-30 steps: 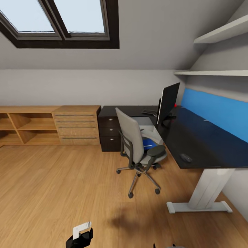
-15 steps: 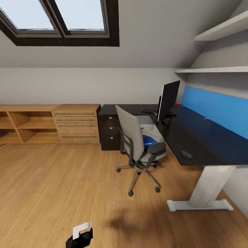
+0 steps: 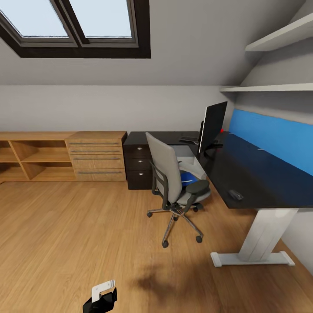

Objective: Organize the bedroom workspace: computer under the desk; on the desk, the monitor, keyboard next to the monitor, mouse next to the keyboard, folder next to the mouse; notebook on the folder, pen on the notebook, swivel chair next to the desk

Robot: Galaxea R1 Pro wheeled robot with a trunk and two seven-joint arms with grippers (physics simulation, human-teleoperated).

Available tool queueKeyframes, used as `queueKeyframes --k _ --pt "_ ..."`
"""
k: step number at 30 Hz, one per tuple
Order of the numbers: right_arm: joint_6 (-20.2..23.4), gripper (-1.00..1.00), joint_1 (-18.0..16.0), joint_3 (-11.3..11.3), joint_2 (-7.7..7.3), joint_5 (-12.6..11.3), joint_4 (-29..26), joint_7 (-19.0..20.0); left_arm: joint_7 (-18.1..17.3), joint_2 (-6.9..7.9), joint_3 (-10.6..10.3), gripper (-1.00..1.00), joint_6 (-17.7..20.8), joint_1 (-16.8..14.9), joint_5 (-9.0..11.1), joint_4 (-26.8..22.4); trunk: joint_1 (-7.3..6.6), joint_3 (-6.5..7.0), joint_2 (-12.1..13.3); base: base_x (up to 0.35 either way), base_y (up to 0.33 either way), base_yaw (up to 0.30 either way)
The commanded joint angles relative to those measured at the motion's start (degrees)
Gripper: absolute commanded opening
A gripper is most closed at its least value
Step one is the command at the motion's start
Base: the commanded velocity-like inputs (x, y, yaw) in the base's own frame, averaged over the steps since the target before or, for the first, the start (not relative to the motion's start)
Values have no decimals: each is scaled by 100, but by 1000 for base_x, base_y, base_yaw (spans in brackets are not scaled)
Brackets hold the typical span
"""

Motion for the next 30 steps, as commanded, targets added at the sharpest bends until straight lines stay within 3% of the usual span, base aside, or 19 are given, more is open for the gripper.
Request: queueKeyframes --k 1,6,30 --pt "-11 100 -5 6 -3 39 127 -47 30 2 -26 100 -23 -3 43 2 -1 -5 -2 0 0 0" --pt "2 100 2 -1 -17 34 515 -53 30 2 -27 100 -23 -3 43 2 -1 -5 -2 0 0 0" --pt "-2 100 4 5 -36 32 569 -64 39 -14 -27 100 -14 -3 52 11 526 -436 -965 0 0 0"
